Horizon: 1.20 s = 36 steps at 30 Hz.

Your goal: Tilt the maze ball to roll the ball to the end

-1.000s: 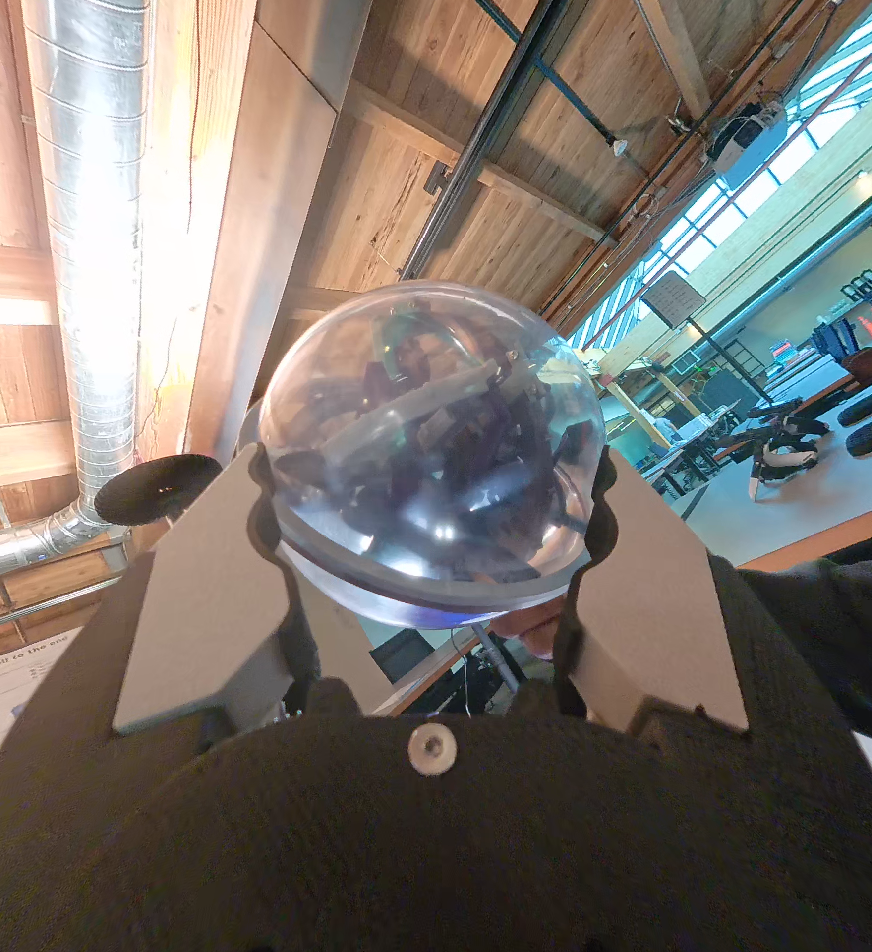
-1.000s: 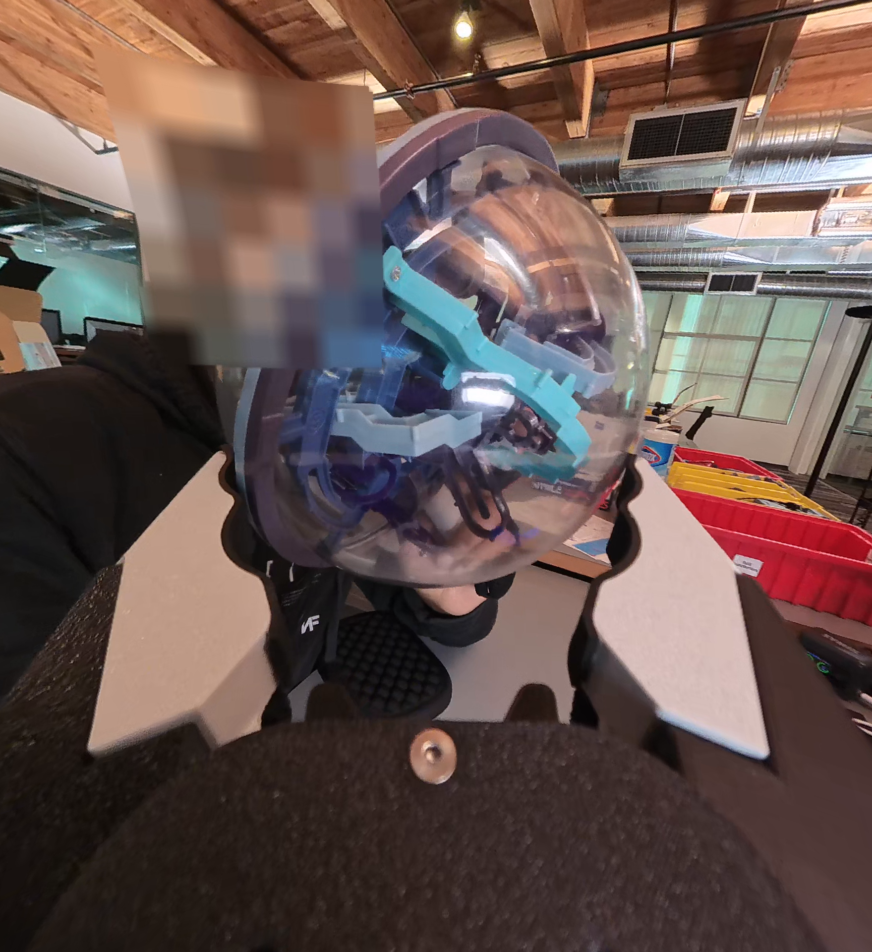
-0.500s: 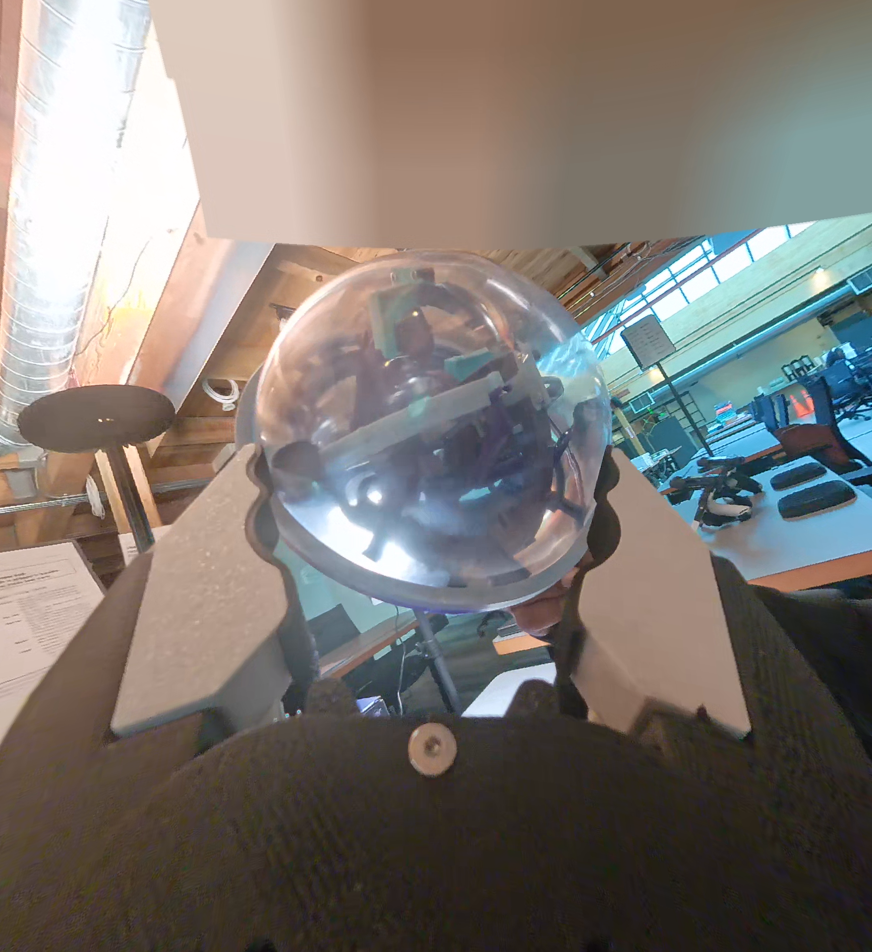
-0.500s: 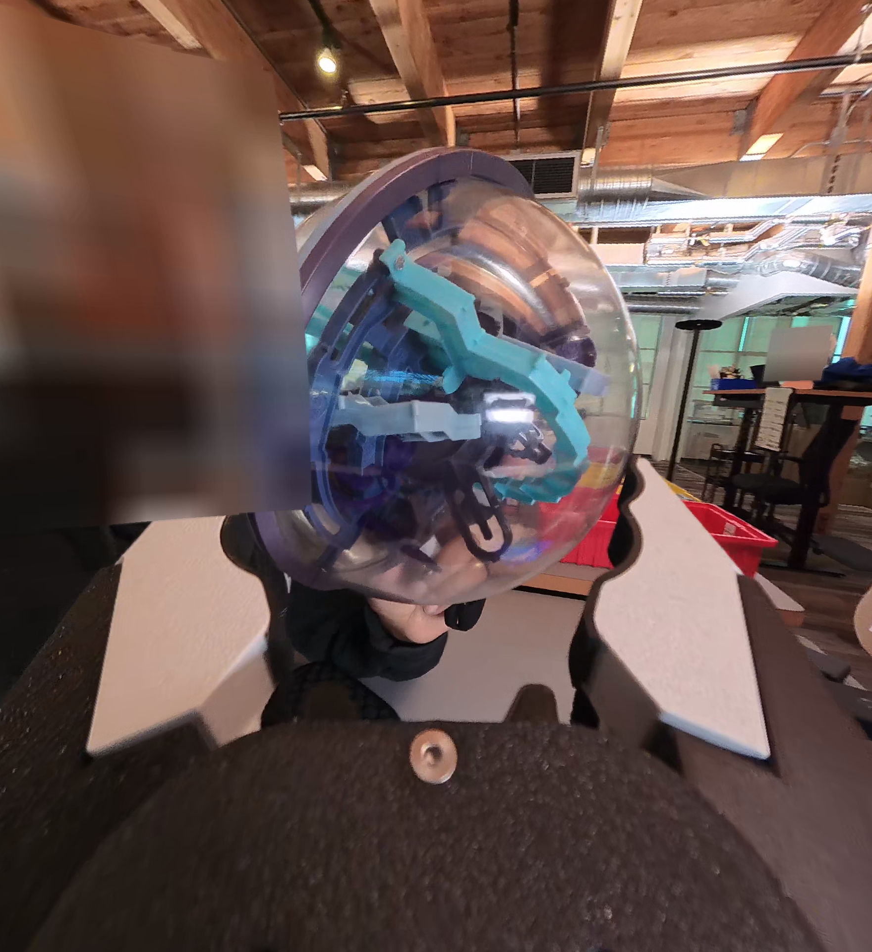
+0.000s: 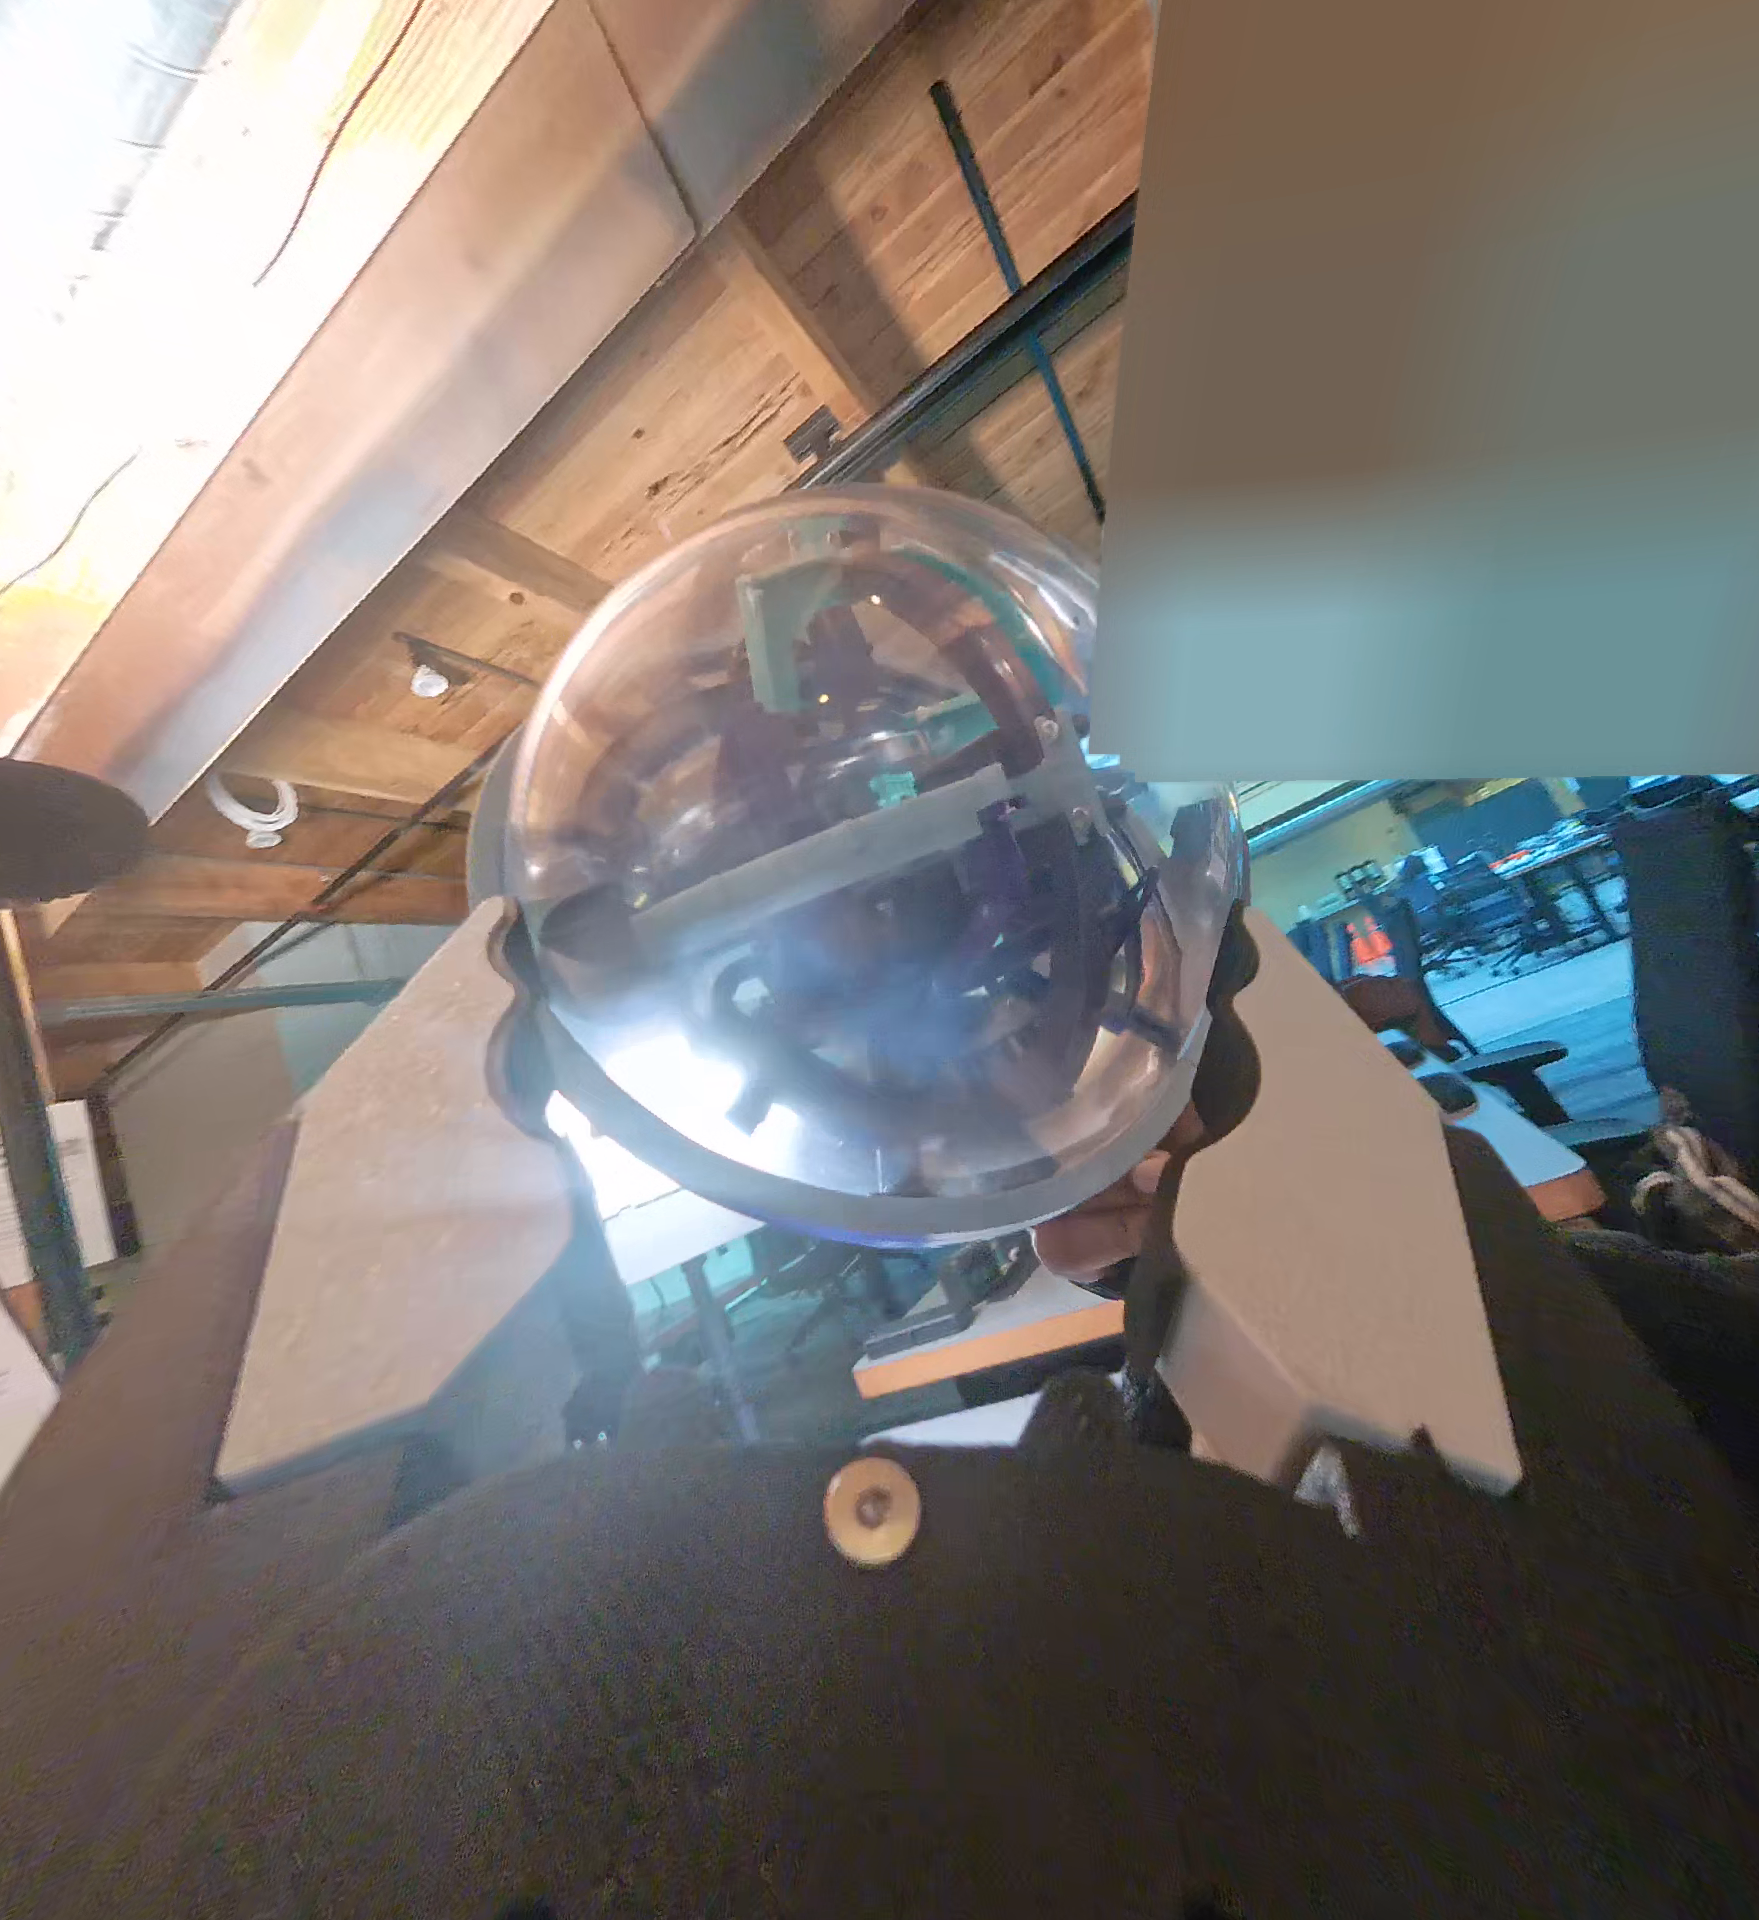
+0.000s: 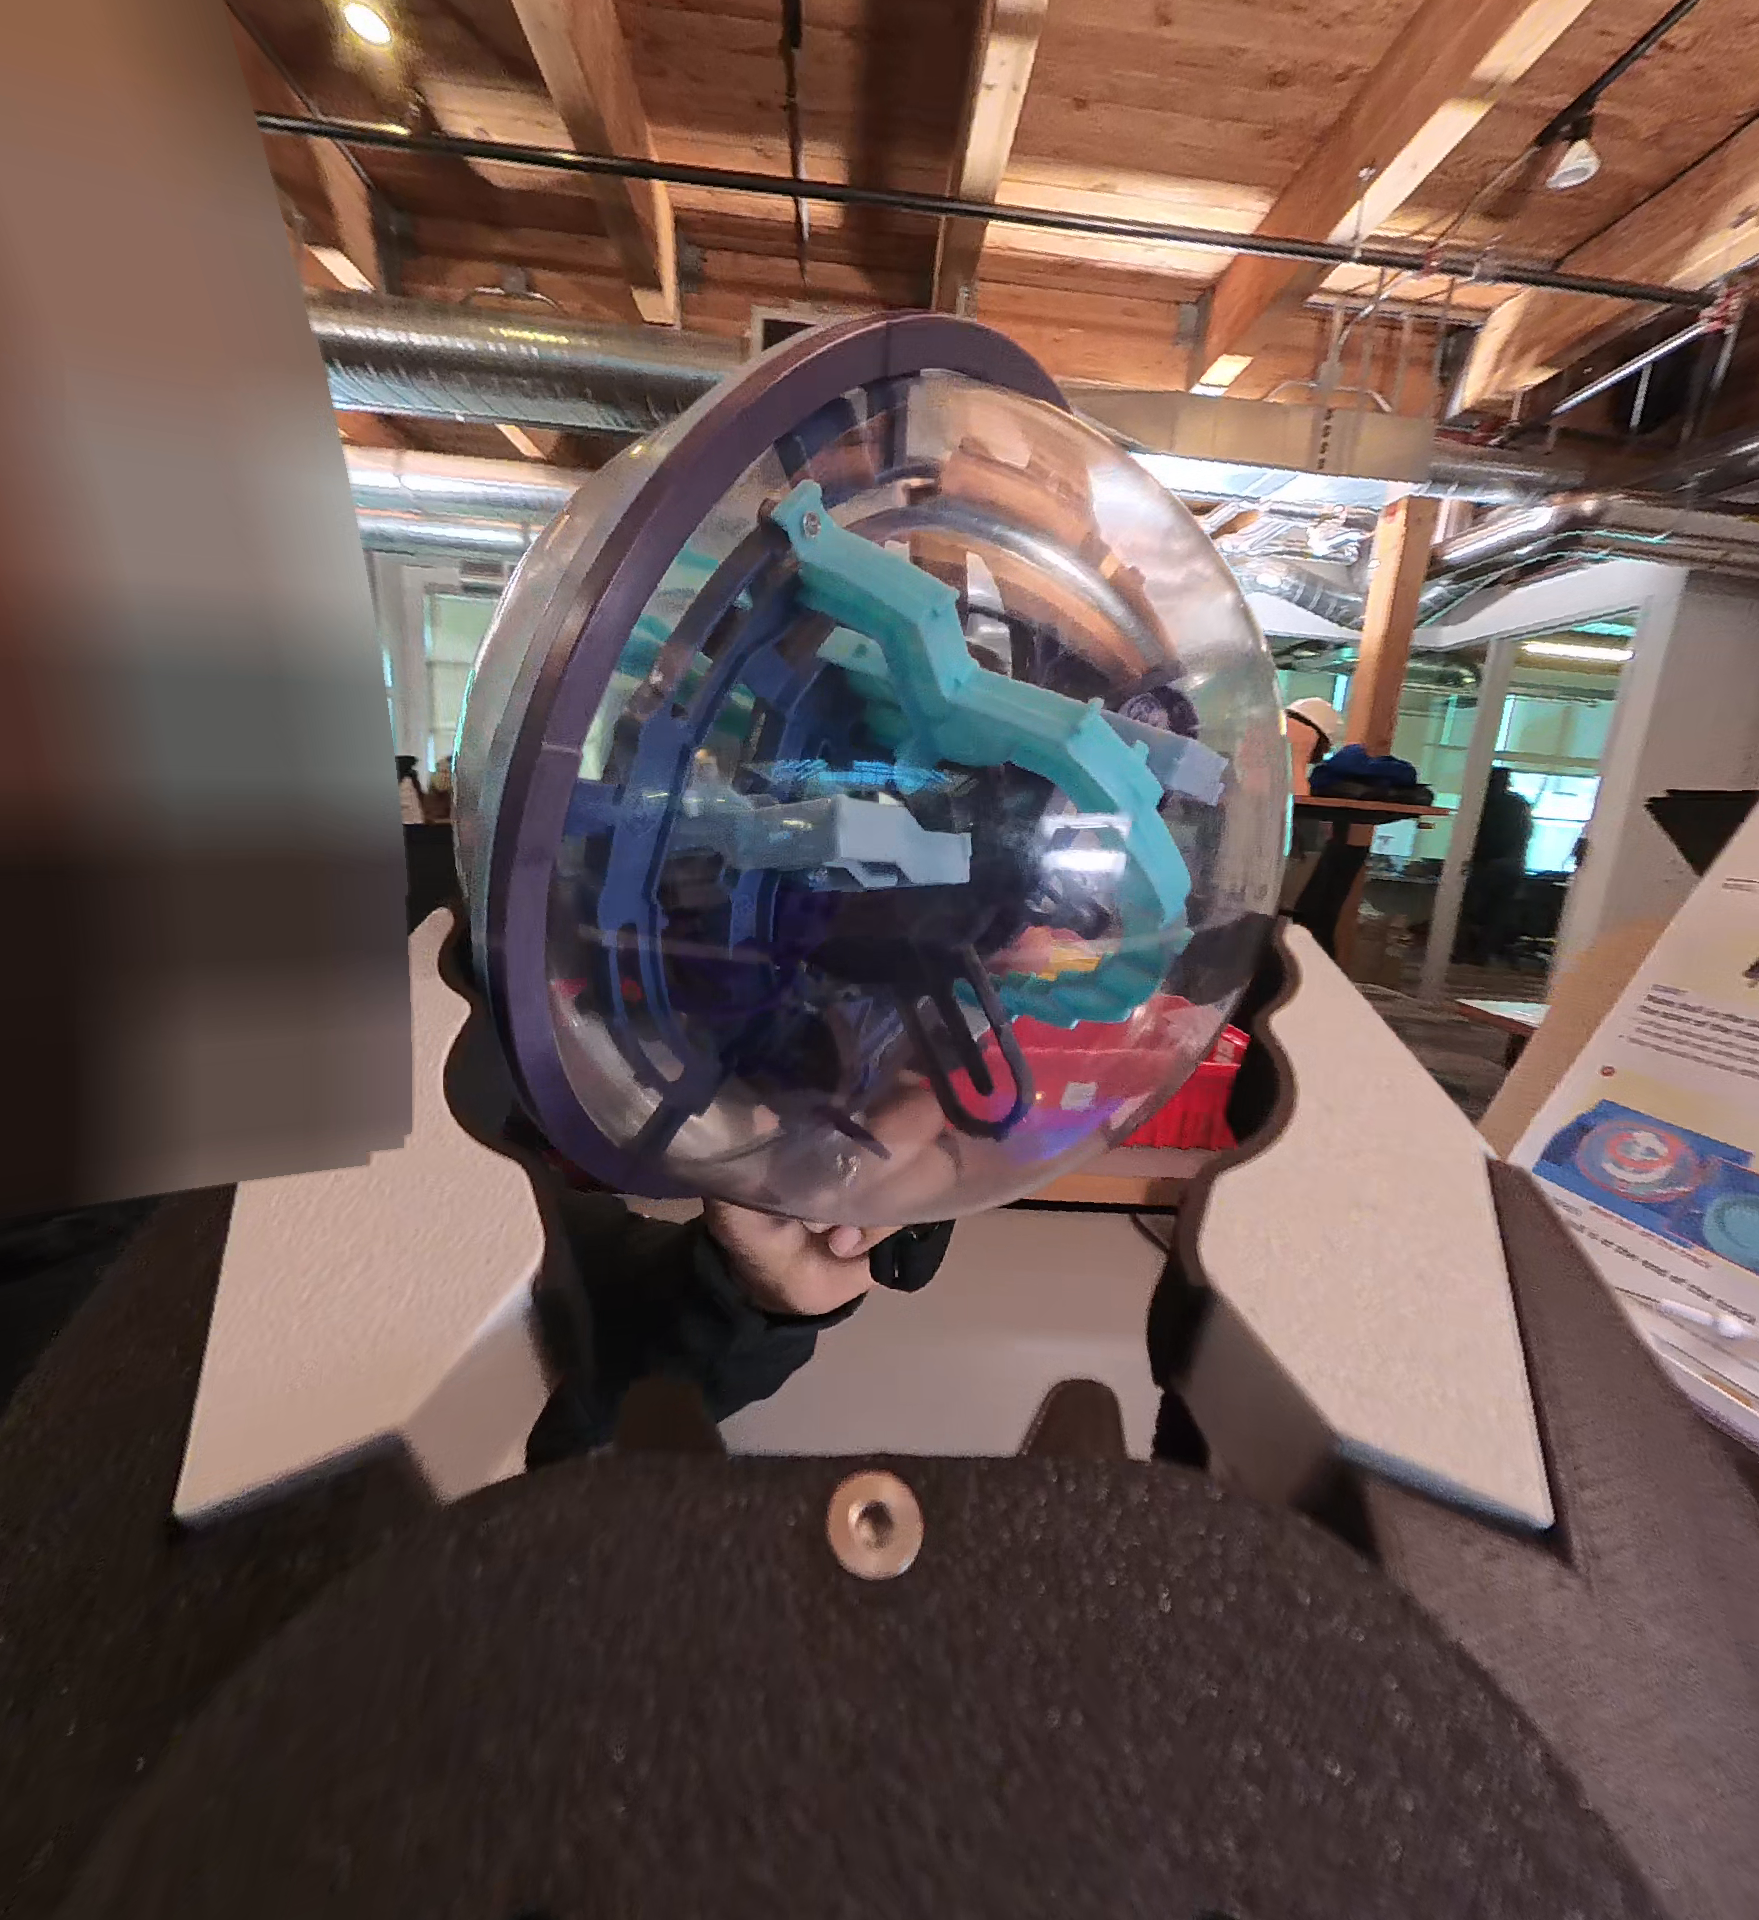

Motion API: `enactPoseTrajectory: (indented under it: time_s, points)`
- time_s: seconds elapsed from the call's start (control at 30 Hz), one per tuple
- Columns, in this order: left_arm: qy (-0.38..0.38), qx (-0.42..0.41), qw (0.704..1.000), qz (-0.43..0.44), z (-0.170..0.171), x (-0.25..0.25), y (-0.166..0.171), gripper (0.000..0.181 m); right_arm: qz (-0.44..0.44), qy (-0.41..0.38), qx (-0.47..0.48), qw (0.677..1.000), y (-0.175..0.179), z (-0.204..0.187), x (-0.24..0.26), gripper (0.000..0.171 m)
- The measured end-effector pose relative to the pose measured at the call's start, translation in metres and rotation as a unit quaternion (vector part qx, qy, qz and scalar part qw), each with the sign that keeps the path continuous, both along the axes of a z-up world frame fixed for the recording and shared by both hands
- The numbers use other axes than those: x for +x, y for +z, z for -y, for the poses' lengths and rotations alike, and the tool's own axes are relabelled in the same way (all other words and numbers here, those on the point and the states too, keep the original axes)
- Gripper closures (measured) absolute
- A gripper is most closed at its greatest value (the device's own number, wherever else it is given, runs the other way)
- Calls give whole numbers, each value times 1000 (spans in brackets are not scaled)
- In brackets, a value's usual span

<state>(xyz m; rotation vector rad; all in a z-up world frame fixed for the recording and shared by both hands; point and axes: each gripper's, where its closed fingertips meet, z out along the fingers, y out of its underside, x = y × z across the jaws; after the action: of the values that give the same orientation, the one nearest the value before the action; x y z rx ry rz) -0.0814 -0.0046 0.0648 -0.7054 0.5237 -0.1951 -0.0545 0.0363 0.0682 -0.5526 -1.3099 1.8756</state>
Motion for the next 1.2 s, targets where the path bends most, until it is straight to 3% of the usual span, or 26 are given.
enactPoseTrajectory:
  time_s: [0.43, 1.2]
  points:
    - [-94, -36, 994, 51, -5, -28, 5, 54, 35, -96, -47, 994, 2, 1, -22, 31]
    - [-114, -72, 989, 56, -26, -34, -9, 53, 16, -154, -32, 987, -3, -14, -27, 30]
